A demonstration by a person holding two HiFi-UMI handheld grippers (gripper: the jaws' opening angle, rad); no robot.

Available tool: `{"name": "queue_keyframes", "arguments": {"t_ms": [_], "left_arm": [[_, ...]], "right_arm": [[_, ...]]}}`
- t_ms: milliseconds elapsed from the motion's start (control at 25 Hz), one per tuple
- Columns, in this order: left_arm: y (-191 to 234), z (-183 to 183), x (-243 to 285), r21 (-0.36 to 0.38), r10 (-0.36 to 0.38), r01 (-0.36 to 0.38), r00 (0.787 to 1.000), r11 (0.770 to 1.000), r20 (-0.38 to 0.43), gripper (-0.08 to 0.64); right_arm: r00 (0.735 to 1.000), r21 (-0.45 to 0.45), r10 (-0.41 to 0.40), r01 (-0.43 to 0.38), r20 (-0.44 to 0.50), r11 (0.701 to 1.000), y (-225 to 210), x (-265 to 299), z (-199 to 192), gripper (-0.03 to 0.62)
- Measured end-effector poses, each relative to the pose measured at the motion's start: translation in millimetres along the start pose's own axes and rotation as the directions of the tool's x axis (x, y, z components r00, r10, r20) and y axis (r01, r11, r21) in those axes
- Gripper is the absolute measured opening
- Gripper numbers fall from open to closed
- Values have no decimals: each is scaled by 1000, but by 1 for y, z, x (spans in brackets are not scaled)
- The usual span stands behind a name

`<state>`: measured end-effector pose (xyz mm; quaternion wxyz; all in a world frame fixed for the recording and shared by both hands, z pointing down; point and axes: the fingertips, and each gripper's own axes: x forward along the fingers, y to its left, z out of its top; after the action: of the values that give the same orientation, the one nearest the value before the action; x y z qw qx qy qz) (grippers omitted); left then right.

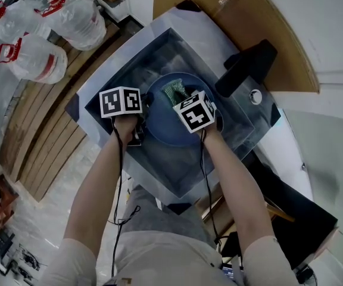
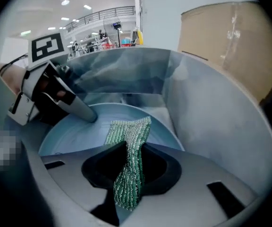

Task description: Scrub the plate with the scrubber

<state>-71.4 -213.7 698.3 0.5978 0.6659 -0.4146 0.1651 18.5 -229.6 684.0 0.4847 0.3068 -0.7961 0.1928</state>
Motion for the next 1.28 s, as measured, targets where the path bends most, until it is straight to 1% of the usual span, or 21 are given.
{"name": "queue_keyframes", "arguments": {"t_ms": [40,120,240,320,400,480,560,600,640,720,760,800,880,960,1080,1200,1280], "left_arm": [[0,0,0,6,4,-4,1000,1000,2,58],[0,0,0,20,11,-12,1000,1000,8,55],[2,1,-1,30,18,-18,1000,999,15,54],[1,0,-1,33,18,-18,1000,999,14,54],[1,2,0,40,18,-19,1000,999,13,54],[2,3,0,50,30,-31,999,998,19,54],[3,1,0,52,44,-46,999,998,25,54],[1,0,-1,44,37,-39,999,998,31,55],[-4,2,-3,30,16,-17,999,999,41,58],[-18,5,-10,14,-39,38,997,999,62,88],[-27,6,-15,29,-56,54,996,998,65,124],[-35,5,-20,65,-59,55,996,996,60,144],[-47,2,-32,168,-36,28,998,985,46,144],[-57,0,-46,242,-18,6,999,970,46,146],[-70,-3,-69,279,-24,6,998,960,61,141],[-81,-5,-92,276,-50,25,995,961,85,129],[-94,-3,-111,283,-79,45,991,958,109,124]], "right_arm": [[999,-18,-38,38,-15,999,-10,-3,-2,118],[994,-53,-83,79,-72,995,-23,-9,-15,116],[978,-132,-135,114,-162,985,-34,-19,-38,107],[966,-171,-151,115,-211,978,-34,-27,-51,106],[953,-182,-117,67,-280,981,-23,-36,-65,107],[939,-191,-53,-14,-340,982,-1,-46,-71,107],[936,-219,-7,-75,-351,973,23,-58,-69,107],[941,-232,3,-87,-337,969,32,-66,-66,107],[950,-237,9,-87,-313,968,39,-75,-61,106],[968,-223,17,-75,-251,972,49,-95,-51,106],[975,-212,20,-69,-222,975,53,-105,-47,106],[980,-203,24,-65,-197,977,57,-117,-44,106],[987,-193,32,-63,-160,979,65,-139,-39,106],[992,-189,35,-57,-118,980,72,-162,-32,106],[998,-167,40,-46,-40,985,78,-195,-17,107],[999,-141,38,-32,36,990,78,-227,-4,107],[996,-126,21,-10,84,992,76,-248,4,107]]}}
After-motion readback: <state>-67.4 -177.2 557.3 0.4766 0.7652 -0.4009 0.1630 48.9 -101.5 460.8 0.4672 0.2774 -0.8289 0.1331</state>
